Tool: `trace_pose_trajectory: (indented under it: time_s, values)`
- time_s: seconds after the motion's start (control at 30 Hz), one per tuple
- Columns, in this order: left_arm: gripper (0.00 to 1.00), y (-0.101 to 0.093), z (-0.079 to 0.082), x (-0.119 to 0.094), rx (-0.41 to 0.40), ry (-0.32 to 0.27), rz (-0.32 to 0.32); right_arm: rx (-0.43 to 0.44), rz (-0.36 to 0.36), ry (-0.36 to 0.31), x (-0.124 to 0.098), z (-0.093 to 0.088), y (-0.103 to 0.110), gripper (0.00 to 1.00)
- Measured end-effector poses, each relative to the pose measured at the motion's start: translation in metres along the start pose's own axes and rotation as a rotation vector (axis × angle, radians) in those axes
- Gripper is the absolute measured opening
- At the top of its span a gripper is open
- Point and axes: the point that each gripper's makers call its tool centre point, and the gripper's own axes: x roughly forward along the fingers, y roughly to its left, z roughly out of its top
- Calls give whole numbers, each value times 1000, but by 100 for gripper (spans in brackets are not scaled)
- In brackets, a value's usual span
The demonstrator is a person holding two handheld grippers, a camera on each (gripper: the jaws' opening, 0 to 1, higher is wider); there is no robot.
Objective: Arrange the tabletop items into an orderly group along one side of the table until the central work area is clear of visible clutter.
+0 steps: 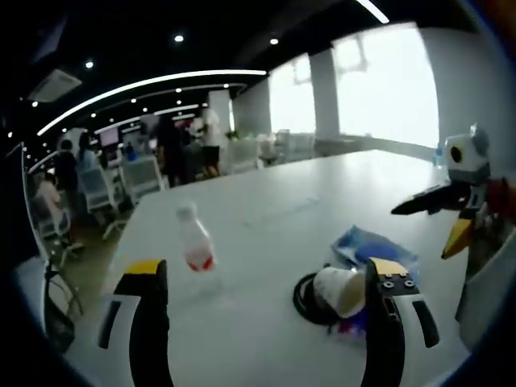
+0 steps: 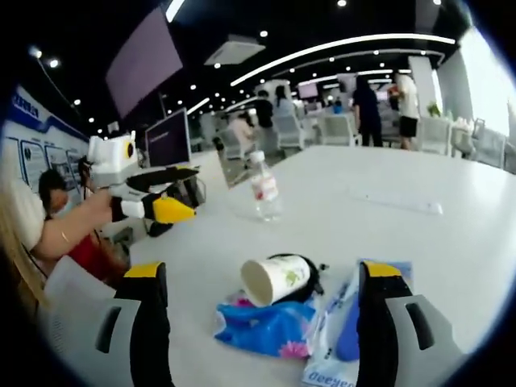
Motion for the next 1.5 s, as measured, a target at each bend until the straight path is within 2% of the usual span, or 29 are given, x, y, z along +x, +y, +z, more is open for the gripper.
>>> trace_pose_trajectory:
  time_s: [0.2, 0.27, 0.37, 0.43, 0.5, 0.67, 0.73, 0.83, 0.93, 1.0, 1.07, 1.17, 1.23, 1.37, 1.5]
  values:
    - [99, -8, -5, -11, 23, 19, -12, -6, 40, 25, 17, -2, 2, 96]
    - [99, -10, -6, -13, 33, 24, -12, -30, 34, 45, 22, -5, 0, 95]
    - [99, -14, -8, -19, 24, 8, -7, -75, 29, 73, 33, -11, -2, 91]
    - [99, -13, -12, -21, 49, 20, 8, -91, 25, 79, 38, -14, -2, 87]
    - [99, -11, -15, -23, 59, 23, 25, -108, 28, 123, 44, -24, -2, 83]
    - [99, -11, -16, -27, 1, 9, 3, -137, 37, 143, 54, -30, 2, 76]
    - [99, -12, -22, -28, -12, 26, 4, -149, 33, 155, 58, -33, 2, 75]
    - [99, -14, -26, -30, -18, 38, -3, -194, 5, 201, 64, -42, -4, 68]
    - [99, -20, -30, -30, -18, 39, -26, -194, -23, 214, 69, -47, -8, 56]
    - [99, -22, -38, -30, -24, 67, -36, -209, -34, 236, 74, -52, -9, 53]
    - [99, -23, -41, -30, -21, 75, -38, -245, -59, 253, 77, -55, -13, 52]
    - [99, -23, -42, -30, -21, 79, -38, -284, -86, 267, 82, -60, -17, 44]
    - [99, -26, -41, -29, -21, 74, -47, -279, -99, 277, 85, -64, -19, 41]
    - [99, -29, -42, -29, -24, 73, -58, -290, -132, 275, 87, -67, -24, 27]
    - [99, -30, -48, -29, -14, 91, -68, -263, -160, 273, 84, -67, -28, 22]
